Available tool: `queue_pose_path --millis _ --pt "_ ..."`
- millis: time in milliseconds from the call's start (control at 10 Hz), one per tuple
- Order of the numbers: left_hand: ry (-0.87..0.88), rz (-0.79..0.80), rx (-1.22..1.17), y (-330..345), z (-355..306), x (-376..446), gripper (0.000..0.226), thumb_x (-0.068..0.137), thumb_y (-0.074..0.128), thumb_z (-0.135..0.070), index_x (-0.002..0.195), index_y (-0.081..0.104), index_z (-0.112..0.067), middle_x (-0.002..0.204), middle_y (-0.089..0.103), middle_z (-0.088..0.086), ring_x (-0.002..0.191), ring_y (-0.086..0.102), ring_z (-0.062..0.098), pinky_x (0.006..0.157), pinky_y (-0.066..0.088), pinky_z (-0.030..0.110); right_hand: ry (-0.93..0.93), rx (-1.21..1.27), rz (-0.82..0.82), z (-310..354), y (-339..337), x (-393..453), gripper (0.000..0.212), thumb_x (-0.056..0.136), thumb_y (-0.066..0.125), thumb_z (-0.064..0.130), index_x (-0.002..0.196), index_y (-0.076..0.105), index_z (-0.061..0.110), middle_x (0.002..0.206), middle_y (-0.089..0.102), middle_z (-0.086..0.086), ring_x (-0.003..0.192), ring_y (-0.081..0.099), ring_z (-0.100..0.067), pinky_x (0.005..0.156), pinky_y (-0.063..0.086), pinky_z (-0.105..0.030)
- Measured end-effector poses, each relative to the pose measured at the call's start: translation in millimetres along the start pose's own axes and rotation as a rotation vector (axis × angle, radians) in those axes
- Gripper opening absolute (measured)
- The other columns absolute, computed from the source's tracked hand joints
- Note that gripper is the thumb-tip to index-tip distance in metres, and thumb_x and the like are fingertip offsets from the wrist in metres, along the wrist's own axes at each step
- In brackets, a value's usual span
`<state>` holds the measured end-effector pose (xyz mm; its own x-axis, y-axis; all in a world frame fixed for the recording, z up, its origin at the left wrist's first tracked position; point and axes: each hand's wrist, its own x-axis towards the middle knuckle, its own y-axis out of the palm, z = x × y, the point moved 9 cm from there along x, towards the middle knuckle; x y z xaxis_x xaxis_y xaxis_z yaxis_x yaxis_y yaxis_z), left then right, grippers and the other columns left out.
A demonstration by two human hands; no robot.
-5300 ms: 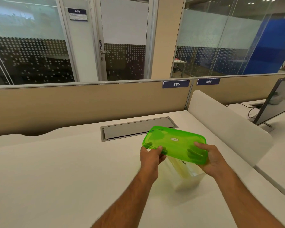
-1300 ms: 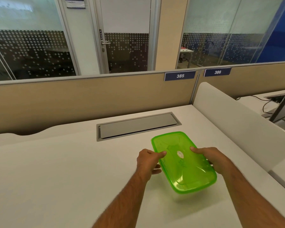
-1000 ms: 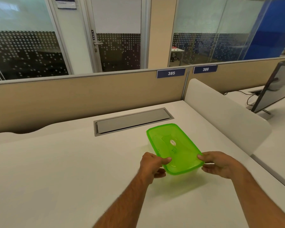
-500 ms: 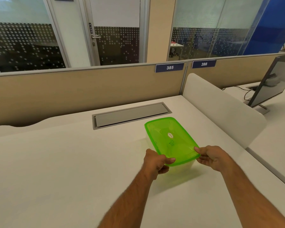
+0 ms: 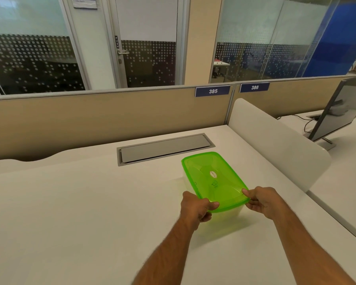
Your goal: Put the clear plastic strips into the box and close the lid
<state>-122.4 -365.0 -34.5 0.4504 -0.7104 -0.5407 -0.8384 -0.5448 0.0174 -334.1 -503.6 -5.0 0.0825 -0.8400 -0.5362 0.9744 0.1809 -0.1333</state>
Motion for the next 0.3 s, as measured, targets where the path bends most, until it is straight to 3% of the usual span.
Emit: queue_pose_path --millis 100,200,300 --pt "0.024 0.016 0.012 -1 0 -3 0.070 0.061 0.093 -0.011 0.109 0.042 -0.005 0.114 0.058 0.019 0.066 0.062 0.022 0.048 0.056 0.028 -0.017 -0.042 0.012 2 1 -2 0.025 0.078 0.077 0.000 0.094 0.060 -0.011 0.083 0.061 -0.021 0.065 0.059 -0.026 0.043 0.057 -0.028" --pt "0.082 0.001 0.071 -6 -3 -19 0.077 0.059 0.094 -0.030 0.112 0.041 -0.012 0.109 0.062 0.012 0.073 0.067 0.023 0.058 0.060 0.034 -0.047 -0.166 -0.047 8 -4 -2 0.036 0.076 0.082 0.008 0.098 0.061 -0.013 0.085 0.061 -0.021 0.068 0.059 -0.027 0.053 0.061 -0.036" --pt "0.184 -0.071 0.283 -17 -13 -34 0.085 0.057 0.089 -0.053 0.118 0.041 -0.018 0.113 0.064 0.005 0.093 0.068 0.026 0.069 0.057 0.040 -0.096 -0.326 -0.169 15 -9 -11 0.043 0.074 0.085 0.021 0.100 0.065 -0.007 0.091 0.067 -0.021 0.076 0.062 -0.030 0.069 0.060 -0.043"
